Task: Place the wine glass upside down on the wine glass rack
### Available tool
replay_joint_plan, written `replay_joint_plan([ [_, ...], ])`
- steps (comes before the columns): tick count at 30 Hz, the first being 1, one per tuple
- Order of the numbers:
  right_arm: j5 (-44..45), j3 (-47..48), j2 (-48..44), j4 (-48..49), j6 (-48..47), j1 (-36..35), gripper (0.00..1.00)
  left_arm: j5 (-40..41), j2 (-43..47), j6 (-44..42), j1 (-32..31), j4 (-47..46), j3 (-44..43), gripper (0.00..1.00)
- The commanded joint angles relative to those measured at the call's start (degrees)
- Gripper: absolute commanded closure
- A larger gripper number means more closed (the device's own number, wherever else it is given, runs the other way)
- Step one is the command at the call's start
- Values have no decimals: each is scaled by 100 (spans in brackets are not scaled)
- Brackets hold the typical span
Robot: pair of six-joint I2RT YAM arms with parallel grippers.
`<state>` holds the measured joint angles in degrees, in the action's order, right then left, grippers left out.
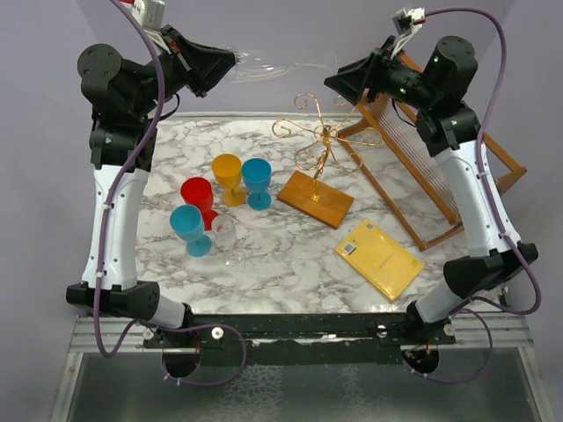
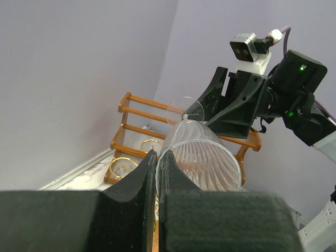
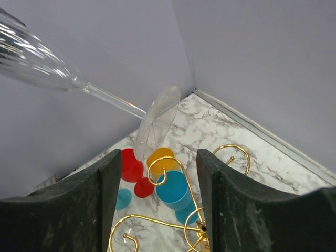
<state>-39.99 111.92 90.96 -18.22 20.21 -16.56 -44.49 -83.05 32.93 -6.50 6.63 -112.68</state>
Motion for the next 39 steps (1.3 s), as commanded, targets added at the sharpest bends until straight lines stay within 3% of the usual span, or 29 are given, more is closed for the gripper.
replay_joint_plan([
  [1, 171, 402, 214, 173, 228, -64, 45, -157, 156, 137, -37, -323, 69, 100],
  [11, 284, 609, 380, 128, 245, -164, 66, -165, 131, 98, -77, -330, 161, 100],
  [21, 646, 587, 403, 2, 299, -173, 98, -161, 159, 37, -105, -329, 228, 100],
  [24, 899, 590, 380, -84, 255, -172, 99, -202, 199, 21, -103, -380, 290, 100],
  [33, 1824, 514, 180, -341, -237, -164, 99, -433, 453, -100, -106, -364, 551, 59],
  [39, 2890, 96, -338, -408, -1143, 25, 99, -66, 732, -982, -106, 634, 466, 30],
])
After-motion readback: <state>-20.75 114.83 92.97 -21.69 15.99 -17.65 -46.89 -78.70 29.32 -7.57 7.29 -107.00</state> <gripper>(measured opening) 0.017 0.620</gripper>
